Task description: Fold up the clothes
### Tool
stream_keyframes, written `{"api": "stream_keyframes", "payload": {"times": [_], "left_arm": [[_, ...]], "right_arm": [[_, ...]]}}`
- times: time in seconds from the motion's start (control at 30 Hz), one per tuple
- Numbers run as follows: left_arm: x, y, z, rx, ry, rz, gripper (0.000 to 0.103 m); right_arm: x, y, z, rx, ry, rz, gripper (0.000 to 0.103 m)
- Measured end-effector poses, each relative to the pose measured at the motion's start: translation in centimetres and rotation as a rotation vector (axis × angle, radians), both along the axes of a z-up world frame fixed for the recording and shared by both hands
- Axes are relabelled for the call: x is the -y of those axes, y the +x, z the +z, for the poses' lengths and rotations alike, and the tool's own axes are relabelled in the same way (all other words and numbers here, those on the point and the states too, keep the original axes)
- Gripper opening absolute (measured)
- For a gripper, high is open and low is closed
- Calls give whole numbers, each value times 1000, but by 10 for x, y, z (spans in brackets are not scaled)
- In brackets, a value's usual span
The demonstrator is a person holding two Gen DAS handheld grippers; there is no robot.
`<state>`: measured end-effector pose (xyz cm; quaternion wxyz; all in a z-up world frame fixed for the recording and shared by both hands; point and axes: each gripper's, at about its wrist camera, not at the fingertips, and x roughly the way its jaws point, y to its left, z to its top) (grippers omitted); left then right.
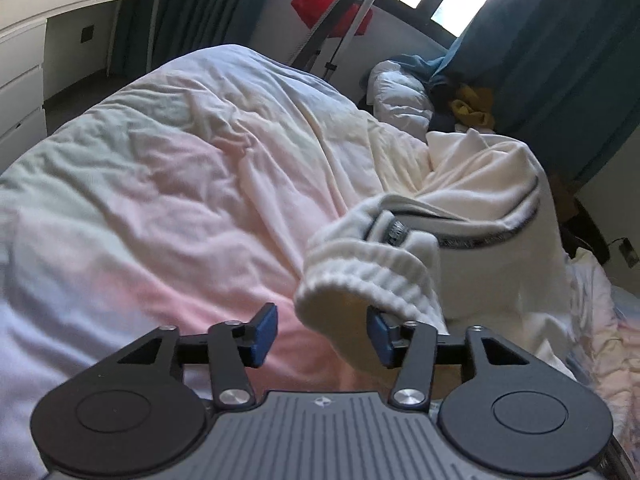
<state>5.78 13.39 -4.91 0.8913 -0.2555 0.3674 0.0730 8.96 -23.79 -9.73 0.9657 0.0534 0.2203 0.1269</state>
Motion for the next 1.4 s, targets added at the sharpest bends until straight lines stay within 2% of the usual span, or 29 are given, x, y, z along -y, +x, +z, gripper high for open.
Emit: {"api": "stream_keyframes", "payload": {"times": [0.1,0.2,0.33,0.43,0.53,0.63,0.7,0.8,0.9,1.1,1.2,1.27,1.33,1.4], "left_arm": [[6,-17,2,25,-25,-16,61],[6,-35,4,77,-91,-29,66],[-1,-53,6,183,-257,-47,75],[-5,-48,2,236,-395,-74,79],[-7,-34,-11,223,-512,-75,80],[-7,-16,-26,172,-574,-65,80],[-6,-4,-33,139,-584,-57,80],[-5,12,-40,135,-580,-59,78],[-6,28,-44,164,-606,-59,75],[-11,55,-56,213,-650,-29,57],[-11,60,-58,226,-665,-27,43],[-10,61,-55,243,-656,-31,25],[-10,61,-52,265,-648,-29,13],[-10,61,-49,289,-641,-23,10]], "right_arm": [[1,2,0,-14,9,0,18],[3,4,-1,-29,19,0,18],[2,4,0,-33,16,0,18],[2,4,0,-37,14,2,18],[2,4,0,-42,11,3,18],[0,4,-1,-50,7,1,18],[0,3,-1,-54,2,0,18],[1,3,-1,-61,1,3,18],[0,4,-4,-71,-8,6,18],[-1,5,-21,-139,-31,6,18],[-3,5,-27,-153,-45,-1,18],[-6,5,-31,-160,-58,-6,19],[-8,5,-34,-166,-73,-12,19],[-11,6,-37,-178,-95,-20,32]]}}
